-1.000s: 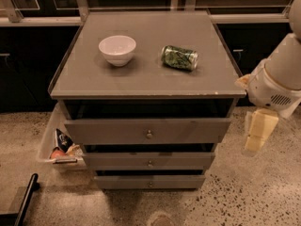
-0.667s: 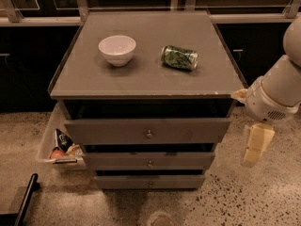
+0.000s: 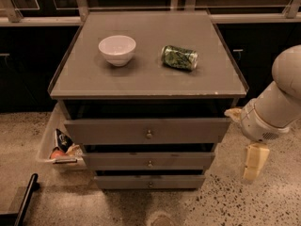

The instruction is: Open middle drawer

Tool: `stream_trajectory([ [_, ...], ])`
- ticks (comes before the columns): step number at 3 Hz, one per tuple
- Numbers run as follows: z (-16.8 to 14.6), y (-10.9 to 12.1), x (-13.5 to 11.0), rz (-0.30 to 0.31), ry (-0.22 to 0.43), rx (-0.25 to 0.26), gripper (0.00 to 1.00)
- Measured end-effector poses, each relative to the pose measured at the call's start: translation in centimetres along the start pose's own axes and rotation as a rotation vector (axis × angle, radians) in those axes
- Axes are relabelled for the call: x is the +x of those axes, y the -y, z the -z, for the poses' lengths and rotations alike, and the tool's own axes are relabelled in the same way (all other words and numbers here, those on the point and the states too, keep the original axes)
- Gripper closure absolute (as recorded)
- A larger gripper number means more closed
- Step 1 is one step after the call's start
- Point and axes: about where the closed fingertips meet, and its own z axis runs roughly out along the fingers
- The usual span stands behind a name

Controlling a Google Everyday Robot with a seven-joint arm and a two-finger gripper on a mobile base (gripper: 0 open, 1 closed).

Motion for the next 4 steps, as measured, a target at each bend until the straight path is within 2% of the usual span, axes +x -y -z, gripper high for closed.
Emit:
stream_trajectory([
  [1,0.0,0.0,0.0,0.000,0.000,0.000,0.00],
  [2,-2.1,0.3,0.6,-0.024,-0.015,0.014,0.00],
  [3,-5.0,0.5,1.4,-0.034,-0.037,0.020,0.00],
  [4,-9.7,1.2,3.0,-0.002,-0.042,0.055,0.00],
])
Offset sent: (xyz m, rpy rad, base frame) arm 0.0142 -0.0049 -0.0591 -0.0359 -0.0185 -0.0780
